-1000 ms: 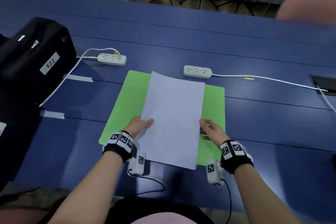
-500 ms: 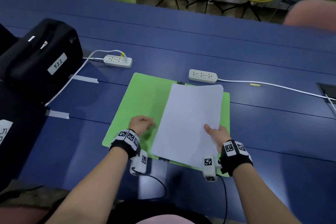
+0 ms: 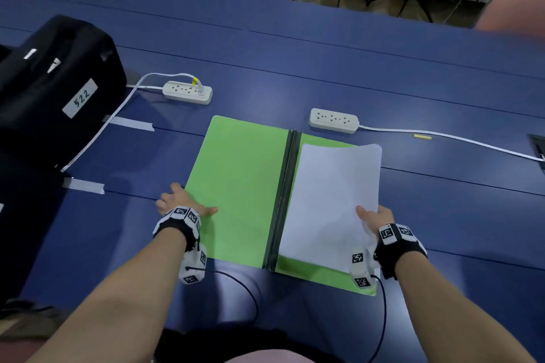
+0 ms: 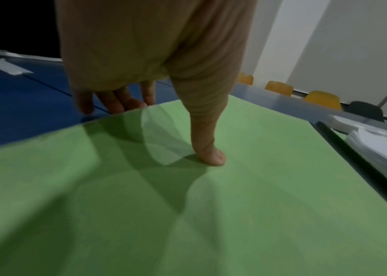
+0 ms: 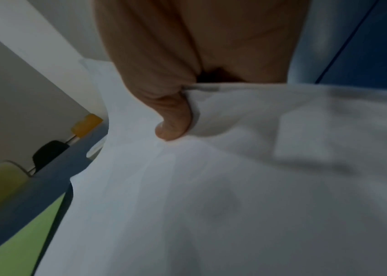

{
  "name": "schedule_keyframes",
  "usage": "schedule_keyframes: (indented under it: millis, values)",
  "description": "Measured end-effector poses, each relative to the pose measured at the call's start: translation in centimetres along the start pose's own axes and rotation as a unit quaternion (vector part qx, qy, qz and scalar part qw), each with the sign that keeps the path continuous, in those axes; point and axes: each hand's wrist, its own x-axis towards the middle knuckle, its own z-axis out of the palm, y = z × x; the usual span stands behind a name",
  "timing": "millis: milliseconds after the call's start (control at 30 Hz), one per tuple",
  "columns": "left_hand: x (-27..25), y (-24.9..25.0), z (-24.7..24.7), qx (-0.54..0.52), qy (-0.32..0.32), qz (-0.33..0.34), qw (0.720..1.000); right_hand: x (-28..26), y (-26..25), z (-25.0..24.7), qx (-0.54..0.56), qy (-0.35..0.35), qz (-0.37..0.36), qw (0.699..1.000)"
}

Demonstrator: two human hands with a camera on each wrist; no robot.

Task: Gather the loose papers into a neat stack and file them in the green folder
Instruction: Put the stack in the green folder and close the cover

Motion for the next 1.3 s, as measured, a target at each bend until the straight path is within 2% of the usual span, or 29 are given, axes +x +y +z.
schedule_keyframes:
  millis: [100,267,400,567,633,733,900,1033,1100,1167,1233,1300]
  values:
    - [0.1,0.3,-0.8,-0.011,-0.016,0.017,1.000,0.3,0.2,0.6,-0.009,0.003,0.005,1.000]
    - [-1.1,0.0,-2.7,-0.025,0.017,0.073,0.997,-0.6,1.3,1.5,-0.037,0.003,0.023,0.999]
    - [-3.4,-0.1,-5.7,-0.013,0.032,0.086,0.996,-1.9,2.2,2.5,-0.037,0.004,0.022,0.999]
    - [-7.7,1.5,-8.5,-0.034,0.071,0.157,0.985,-1.8,1.7,2.1,-0.047,0.015,0.016,0.999]
    - [-9.4,1.9,-8.8,-0.045,0.051,0.198,0.978,-1.7,1.5,1.9,-0.054,0.014,0.010,0.998]
    - [-11.8,2.3,-8.8,-0.072,-0.011,0.264,0.962,-1.9,1.4,1.8,-0.055,0.019,-0.009,0.998]
    - [-15.3,2.8,-8.9,-0.084,-0.086,0.340,0.933,-2.0,1.0,1.3,-0.072,0.024,-0.018,0.997]
    - [-16.9,3.3,-9.8,-0.079,-0.117,0.386,0.912,-3.1,-1.1,1.0,-0.149,0.085,-0.083,0.982]
    - [-17.7,3.7,-10.0,-0.060,-0.123,0.401,0.906,-5.1,-3.4,1.1,-0.099,0.050,-0.166,0.980]
    - [-18.7,4.1,-9.9,-0.040,-0.130,0.409,0.902,-8.6,-6.0,1.7,-0.024,-0.052,-0.234,0.971]
    - [-19.8,4.3,-9.3,-0.022,-0.136,0.426,0.894,-12.0,-7.8,3.0,0.011,-0.142,-0.265,0.954]
    - [-20.9,4.4,-8.6,-0.010,-0.155,0.447,0.881,-13.7,-8.2,4.5,-0.012,-0.166,-0.287,0.943]
